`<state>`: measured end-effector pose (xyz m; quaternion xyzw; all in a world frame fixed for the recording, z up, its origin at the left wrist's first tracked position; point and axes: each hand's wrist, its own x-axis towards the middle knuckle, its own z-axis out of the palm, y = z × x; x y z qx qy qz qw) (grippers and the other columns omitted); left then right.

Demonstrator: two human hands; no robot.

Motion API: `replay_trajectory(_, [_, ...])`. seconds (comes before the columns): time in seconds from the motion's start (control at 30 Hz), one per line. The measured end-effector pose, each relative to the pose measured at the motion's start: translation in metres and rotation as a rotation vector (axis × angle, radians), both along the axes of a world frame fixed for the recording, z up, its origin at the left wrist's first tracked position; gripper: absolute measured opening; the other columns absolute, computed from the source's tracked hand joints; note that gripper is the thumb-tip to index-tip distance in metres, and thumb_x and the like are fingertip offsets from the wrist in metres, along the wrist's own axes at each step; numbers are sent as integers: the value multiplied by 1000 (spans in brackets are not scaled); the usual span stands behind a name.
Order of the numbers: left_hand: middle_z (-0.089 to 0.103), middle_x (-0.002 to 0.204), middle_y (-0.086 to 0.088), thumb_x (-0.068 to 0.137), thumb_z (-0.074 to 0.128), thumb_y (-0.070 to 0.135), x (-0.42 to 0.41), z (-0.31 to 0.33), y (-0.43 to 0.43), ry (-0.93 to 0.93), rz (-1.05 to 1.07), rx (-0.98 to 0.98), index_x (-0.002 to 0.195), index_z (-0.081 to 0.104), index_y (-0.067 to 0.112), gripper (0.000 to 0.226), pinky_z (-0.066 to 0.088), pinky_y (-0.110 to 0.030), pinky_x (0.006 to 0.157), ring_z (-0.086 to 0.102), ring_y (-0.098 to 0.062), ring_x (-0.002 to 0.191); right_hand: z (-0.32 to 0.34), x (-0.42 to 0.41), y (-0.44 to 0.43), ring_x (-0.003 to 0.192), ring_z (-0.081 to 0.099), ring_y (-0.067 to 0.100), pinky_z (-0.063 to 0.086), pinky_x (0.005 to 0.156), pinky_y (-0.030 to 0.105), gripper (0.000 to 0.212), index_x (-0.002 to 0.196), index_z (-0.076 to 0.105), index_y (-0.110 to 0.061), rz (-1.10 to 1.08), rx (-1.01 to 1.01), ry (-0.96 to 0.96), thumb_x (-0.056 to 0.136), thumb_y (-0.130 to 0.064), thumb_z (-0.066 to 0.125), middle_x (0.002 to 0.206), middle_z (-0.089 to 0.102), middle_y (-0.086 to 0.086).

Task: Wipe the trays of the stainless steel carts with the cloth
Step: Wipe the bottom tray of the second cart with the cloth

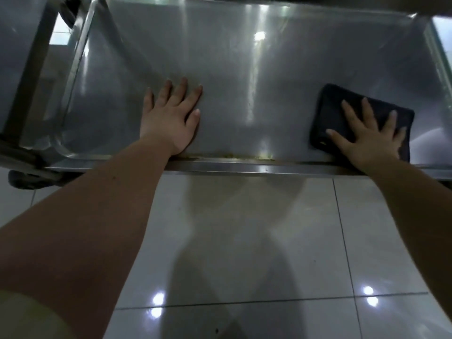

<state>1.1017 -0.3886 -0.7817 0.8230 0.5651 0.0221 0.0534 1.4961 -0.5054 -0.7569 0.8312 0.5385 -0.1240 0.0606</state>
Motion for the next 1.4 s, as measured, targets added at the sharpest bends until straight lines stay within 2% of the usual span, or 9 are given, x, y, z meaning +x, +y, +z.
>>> replay_trajectory(0.3, [11, 164, 3, 103, 20, 44, -6, 0, 1, 12, 2, 1, 155, 11, 39, 53, 5, -54, 119, 8, -27, 150, -18, -217, 42, 141, -24, 48, -19, 106, 68, 88, 142, -14, -61, 365, 58, 64, 64, -96, 6, 160, -20, -16])
replay_trajectory(0.43, [12, 164, 4, 102, 22, 47, -6, 2, -1, -20, 19, -13, 154, 15, 42, 52, 4, -53, 118, 9, -26, 150, -15, -153, 32, 147, -13, 41, -14, 113, 63, 86, 143, -7, -63, 387, 103, 26, 66, -96, 14, 162, -10, -18])
replay_trajectory(0.63, [11, 164, 5, 102, 20, 48, 0, 2, -9, -6, 36, -9, 153, 15, 42, 52, 4, -54, 118, 8, -26, 150, -2, -9, -16, 148, -8, 40, -3, 114, 66, 92, 142, -11, -63, -1, -11, -11, 58, -98, 6, 162, -10, -17])
replay_trajectory(0.73, [11, 164, 4, 102, 20, 48, 1, 1, -10, 6, 30, 0, 154, 14, 42, 52, 5, -56, 118, 8, -28, 150, -4, -30, -9, 146, -11, 44, -4, 111, 70, 92, 142, -13, -61, -41, 8, -18, 59, -97, 3, 162, -13, -16])
replay_trajectory(0.87, [7, 165, 1, 104, 20, 44, -4, 5, -7, 35, 7, -31, 155, 12, 38, 52, 3, -56, 118, 4, -30, 150, -10, -137, 22, 144, -15, 48, -9, 108, 71, 90, 146, -10, -56, 159, 73, -18, 66, -94, 4, 162, -14, -13])
replay_trajectory(1.0, [0, 165, -6, 106, 24, 32, 0, 23, -5, -130, 53, -12, 156, 14, 28, 52, -7, -52, 118, -6, -32, 150, -11, -230, 42, 141, -24, 49, -21, 100, 71, 82, 149, -9, -51, 247, 45, 90, 78, -88, 12, 162, -17, -11])
replay_trajectory(1.2, [10, 164, -8, 104, 34, 29, 94, 35, -38, -109, -100, -62, 156, 19, 26, 54, 2, -56, 117, 4, -34, 150, -9, -152, 43, 150, 6, 30, 0, 117, 52, 53, 153, 27, -34, -40, 431, 343, 101, -47, 33, 161, 24, -6])
replay_trajectory(1.3, [1, 165, 7, 103, 22, 50, 129, 19, -61, -62, -48, -138, 154, 9, 43, 53, -14, -68, 109, -7, -26, 151, -16, -130, 38, 149, 10, 28, 2, 119, 40, 49, 153, 29, -24, -46, 440, 430, 105, -32, 33, 160, 27, 1])
replay_trajectory(1.4, [-3, 164, 11, 93, 13, 71, 118, 13, -61, -5, -4, -116, 152, 4, 50, 63, -20, -69, 105, -12, -25, 150, -21, -132, 39, 150, 6, 29, -3, 119, 42, 51, 155, 23, -29, 11, 370, 332, 105, -39, 27, 162, 22, -1])
